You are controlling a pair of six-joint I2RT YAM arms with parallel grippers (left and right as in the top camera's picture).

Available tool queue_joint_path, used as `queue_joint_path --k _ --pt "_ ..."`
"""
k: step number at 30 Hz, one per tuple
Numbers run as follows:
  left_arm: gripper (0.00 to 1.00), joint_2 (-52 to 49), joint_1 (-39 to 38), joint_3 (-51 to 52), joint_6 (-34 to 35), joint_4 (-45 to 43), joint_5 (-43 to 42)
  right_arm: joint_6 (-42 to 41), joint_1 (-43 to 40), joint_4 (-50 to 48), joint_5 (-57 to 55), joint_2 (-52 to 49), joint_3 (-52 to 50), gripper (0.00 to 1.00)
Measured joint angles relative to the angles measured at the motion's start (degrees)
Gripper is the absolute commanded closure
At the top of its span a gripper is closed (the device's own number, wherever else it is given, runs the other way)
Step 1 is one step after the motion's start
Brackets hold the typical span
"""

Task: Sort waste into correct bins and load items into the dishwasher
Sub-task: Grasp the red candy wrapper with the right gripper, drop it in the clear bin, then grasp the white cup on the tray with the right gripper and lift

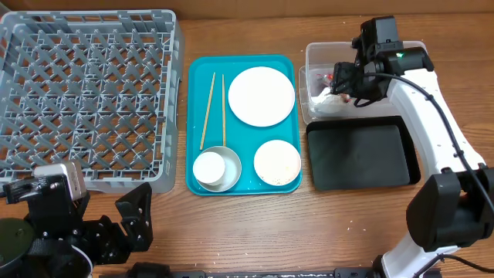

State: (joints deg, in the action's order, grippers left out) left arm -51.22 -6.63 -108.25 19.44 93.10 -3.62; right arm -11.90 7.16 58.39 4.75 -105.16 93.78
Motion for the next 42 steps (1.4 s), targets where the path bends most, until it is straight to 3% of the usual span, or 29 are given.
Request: queue_joint_path --k 4,6,7,12,18,25,30,40,42 --pt "0.00 0.00 0.00 0.00 0.00 0.00 0.04 -0.57 1.60 1.44 7.58 4.96 0.31 0.23" --pt "0.00 0.00 0.00 0.00 0.00 -0.04 0.04 -0.90 3.63 2.54 11.37 9.35 0.70 0.13" --pt "0.00 0.00 0.00 0.00 0.00 0.02 0.02 -1.14 5.42 3.48 12.90 11.87 1.18 0.09" --pt "0.00 0.00 0.00 0.00 0.00 0.00 0.04 -2.91 18.91 9.79 16.85 19.37 3.08 0.06" --pt "0.00 0.00 0.00 0.00 0.00 0.22 -0.39 -9.42 32.52 12.46 9.29 15.32 0.61 0.00" --pt "0.00 0.00 0.00 0.00 0.00 2.45 -0.66 -14.99 34.18 10.54 5.90 11.69 -0.81 0.01" --pt "0.00 0.00 0.00 0.00 0.00 3.37 -0.61 -15.98 36.85 7.56 5.84 8.17 -0.79 0.33" --pt "0.00 0.00 0.00 0.00 0.00 3.50 0.57 -19.96 40.94 2.19 5.29 -7.56 -0.81 0.53" --pt "0.00 0.00 0.00 0.00 0.00 3.54 0.98 -20.24 40.94 1.84 5.35 -8.98 -0.81 0.65"
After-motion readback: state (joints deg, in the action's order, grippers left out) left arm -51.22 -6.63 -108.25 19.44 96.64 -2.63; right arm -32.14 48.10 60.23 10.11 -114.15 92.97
